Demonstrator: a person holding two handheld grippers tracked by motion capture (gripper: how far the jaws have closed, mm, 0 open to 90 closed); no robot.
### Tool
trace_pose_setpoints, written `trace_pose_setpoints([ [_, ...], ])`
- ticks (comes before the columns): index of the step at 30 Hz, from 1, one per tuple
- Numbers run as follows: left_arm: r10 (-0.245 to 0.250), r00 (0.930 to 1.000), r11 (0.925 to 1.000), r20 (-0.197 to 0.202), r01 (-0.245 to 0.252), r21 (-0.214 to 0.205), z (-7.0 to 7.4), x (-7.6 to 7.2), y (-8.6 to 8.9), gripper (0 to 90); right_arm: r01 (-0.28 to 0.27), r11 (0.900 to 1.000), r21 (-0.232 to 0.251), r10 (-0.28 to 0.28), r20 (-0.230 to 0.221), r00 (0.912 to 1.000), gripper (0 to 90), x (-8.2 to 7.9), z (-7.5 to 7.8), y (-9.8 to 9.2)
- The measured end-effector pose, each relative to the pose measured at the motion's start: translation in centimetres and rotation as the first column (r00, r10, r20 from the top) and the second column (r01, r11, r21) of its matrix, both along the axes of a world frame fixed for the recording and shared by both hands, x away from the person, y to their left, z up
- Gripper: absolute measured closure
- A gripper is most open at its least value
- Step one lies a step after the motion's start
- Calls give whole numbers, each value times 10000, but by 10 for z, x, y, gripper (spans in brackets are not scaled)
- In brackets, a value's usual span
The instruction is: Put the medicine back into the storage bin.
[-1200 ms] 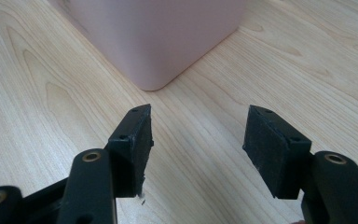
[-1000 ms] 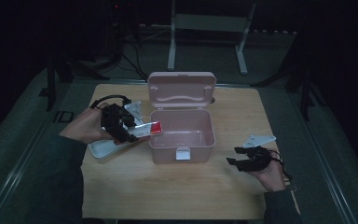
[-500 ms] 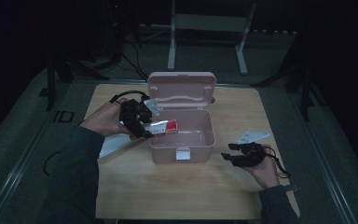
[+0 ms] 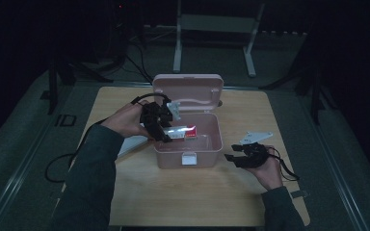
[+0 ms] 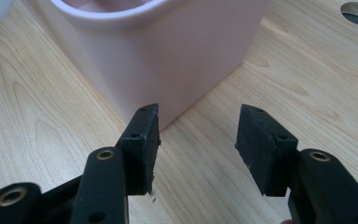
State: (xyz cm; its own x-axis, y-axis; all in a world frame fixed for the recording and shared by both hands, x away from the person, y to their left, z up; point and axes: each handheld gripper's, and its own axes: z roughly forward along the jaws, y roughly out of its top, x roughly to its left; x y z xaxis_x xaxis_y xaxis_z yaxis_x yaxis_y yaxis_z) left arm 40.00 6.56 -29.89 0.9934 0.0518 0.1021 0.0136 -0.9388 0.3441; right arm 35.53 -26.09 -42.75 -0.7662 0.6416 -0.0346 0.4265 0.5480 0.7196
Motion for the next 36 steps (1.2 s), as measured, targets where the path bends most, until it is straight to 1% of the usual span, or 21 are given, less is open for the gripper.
trace_pose_setpoints([
  [3,-12,9999,10000,-126,12,25,-6,3,-6,511,-22,9999,-110,22,-4,10000,486,-1,-1,0],
  [5,-49,9999,10000,-137,49,-16,-8,3,-8,511,-36,9999,-113,36,7,10000,486,-1,-1,0],
  [7,-115,9996,9999,-272,113,-74,-12,4,-14,511,-15,10000,-81,15,46,10000,485,-2,0,-1],
  [8,-136,9993,9999,-340,135,-21,-14,4,-15,511,-6,10000,-68,6,40,10000,484,-2,1,-1],
  [9,-193,9993,9998,-316,192,-37,-16,5,-17,511,5,10000,-73,-5,41,10000,484,-2,1,-2],
  [10,-151,9991,9999,-409,152,3,-18,5,-18,510,10,10000,-81,-10,35,10000,484,-3,1,-2],
  [12,-175,9989,9998,-443,175,-10,-21,5,-22,510,-6,10000,-78,6,33,10000,483,-3,1,-2],
  [15,-223,9985,9997,-493,219,-77,-24,4,-25,510,6,10000,-88,-6,-29,10000,482,-3,-1,-3],
  [18,-194,9978,9997,-634,184,-157,-29,5,-28,510,21,10000,-95,-22,-57,10000,480,-3,-2,-4],
  [19,-250,9978,9997,-611,245,-89,-30,6,-29,509,21,9999,-114,-22,-52,10000,480,-3,-2,-5],
  [20,-174,9976,9998,-672,174,5,-32,6,-30,509,50,9999,-110,-50,-70,10000,480,-3,-2,-5],
  [21,-164,9977,9998,-653,170,83,-33,7,-31,509,54,10000,-75,-54,-79,10000,480,-3,-2,-6],
  [28,2,9963,9997,-855,20,259,-39,9,-33,509,94,9999,-60,-95,-77,9999,479,-3,-1,-9],
  [30,-63,9956,9990,-930,104,438,-42,10,-33,508,90,9999,-67,-90,-94,9999,477,-4,-2,-9],
  [32,-113,9949,9990,-1000,157,430,-43,10,-33,508,87,9999,-84,-88,-132,9999,474,-3,-2,-9],
  [33,-198,9943,9991,-1047,236,350,-42,10,-33,508,79,9999,-96,-80,-122,9999,474,-3,-3,-9],
  [36,-224,9944,9990,-1037,262,352,-42,10,-32,507,102,9999,-108,-104,-161,9998,474,-3,-3,-9],
])
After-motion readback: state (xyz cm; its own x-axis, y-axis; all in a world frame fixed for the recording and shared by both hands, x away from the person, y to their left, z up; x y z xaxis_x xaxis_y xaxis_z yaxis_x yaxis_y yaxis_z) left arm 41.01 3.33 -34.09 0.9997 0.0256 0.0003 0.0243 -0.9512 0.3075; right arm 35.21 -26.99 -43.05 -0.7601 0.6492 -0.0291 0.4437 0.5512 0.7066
